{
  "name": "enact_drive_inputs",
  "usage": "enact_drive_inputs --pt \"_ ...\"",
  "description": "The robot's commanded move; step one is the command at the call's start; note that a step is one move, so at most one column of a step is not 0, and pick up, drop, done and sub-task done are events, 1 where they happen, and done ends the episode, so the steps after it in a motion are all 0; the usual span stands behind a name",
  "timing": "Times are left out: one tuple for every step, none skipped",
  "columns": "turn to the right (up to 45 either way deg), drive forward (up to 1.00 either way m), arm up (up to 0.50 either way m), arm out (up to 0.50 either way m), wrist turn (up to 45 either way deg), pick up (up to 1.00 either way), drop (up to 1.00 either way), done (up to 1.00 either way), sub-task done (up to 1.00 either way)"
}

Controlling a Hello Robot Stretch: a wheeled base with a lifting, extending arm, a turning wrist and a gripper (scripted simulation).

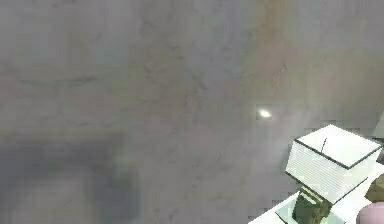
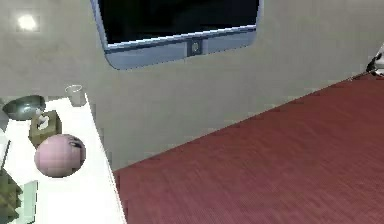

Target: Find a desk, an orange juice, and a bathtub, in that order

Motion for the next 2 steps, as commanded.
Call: enact_drive_inputs --pt "45.0 0.00 0.00 0.00 0.0 0.00 0.00 0.00 0.00" --pt "45.0 0.00 0.00 0.00 0.0 0.00 0.00 0.00 0.00"
